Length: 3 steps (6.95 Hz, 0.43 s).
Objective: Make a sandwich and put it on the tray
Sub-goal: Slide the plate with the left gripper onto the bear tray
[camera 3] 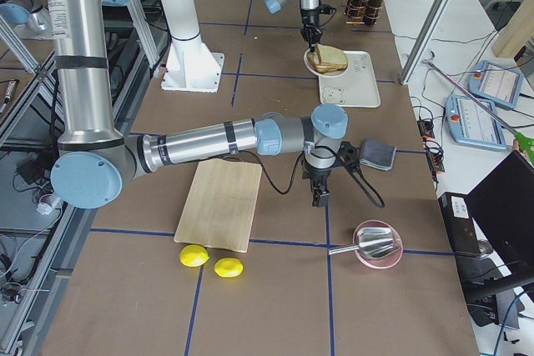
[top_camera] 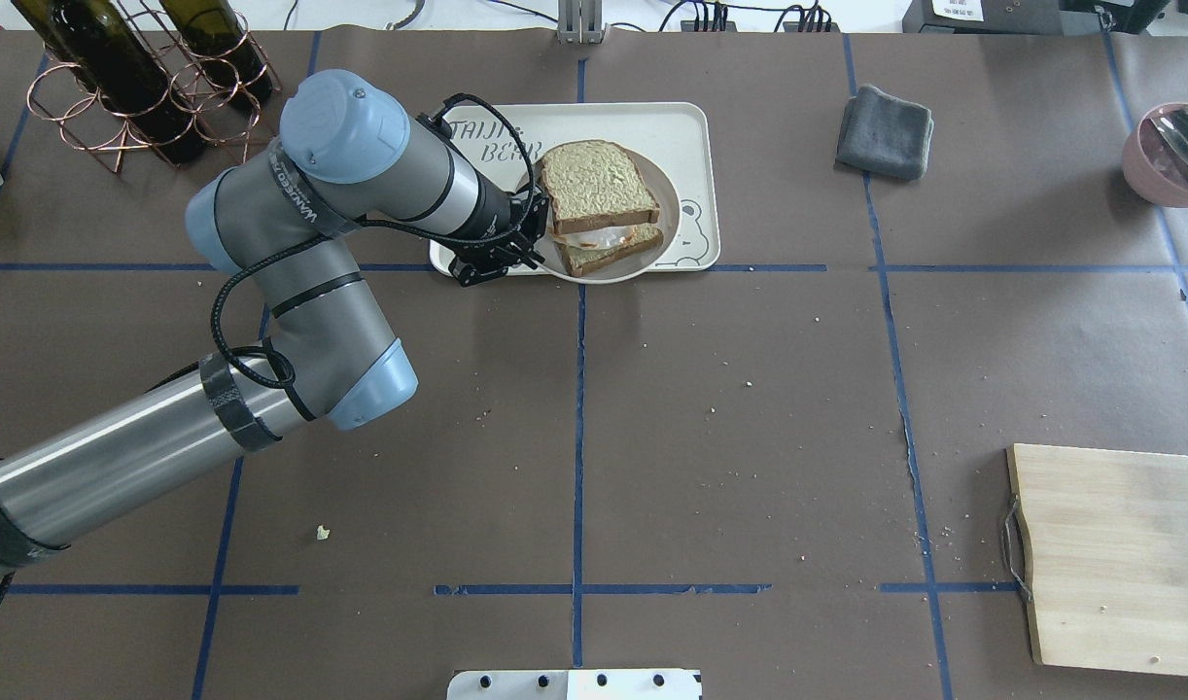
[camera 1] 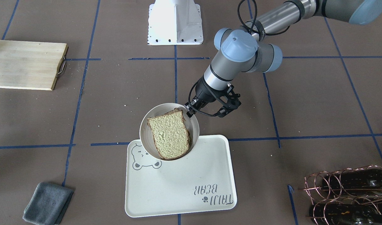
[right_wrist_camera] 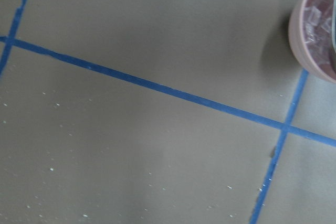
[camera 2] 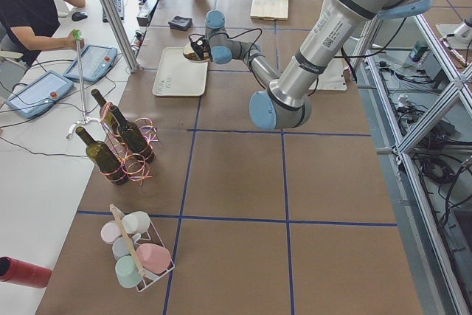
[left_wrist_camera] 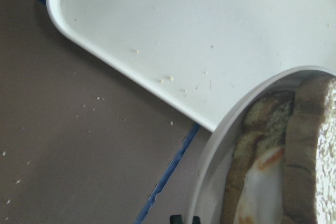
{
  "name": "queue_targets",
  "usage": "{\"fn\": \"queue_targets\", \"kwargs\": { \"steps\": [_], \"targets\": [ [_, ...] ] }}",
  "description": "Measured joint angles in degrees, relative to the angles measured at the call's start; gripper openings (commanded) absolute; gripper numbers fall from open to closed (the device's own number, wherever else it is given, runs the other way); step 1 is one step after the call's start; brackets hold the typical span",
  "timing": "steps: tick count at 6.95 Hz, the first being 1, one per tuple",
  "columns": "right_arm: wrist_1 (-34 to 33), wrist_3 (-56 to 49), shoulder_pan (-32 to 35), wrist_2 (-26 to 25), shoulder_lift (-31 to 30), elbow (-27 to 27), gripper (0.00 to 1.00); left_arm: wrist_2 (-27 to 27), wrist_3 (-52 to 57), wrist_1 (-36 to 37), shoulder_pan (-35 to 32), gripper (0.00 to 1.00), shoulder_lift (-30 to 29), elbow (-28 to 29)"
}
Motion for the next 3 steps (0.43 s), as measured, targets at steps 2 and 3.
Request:
{"fn": "queue_targets", "kwargs": {
  "steps": [2, 3],
  "targets": [
    [0.3, -2.1, 2.7, 1.8, -0.9, -2.4, 1.0, 4.6, -7.6, -5.9, -0.7, 0.0, -3.8, 10.0],
    [0.4, -2.1, 3.1, 1.9, -1.5, -2.4, 1.0, 5.6, -9.2, -7.3, -0.7, 0.0, -5.2, 13.1]
  ]
}}
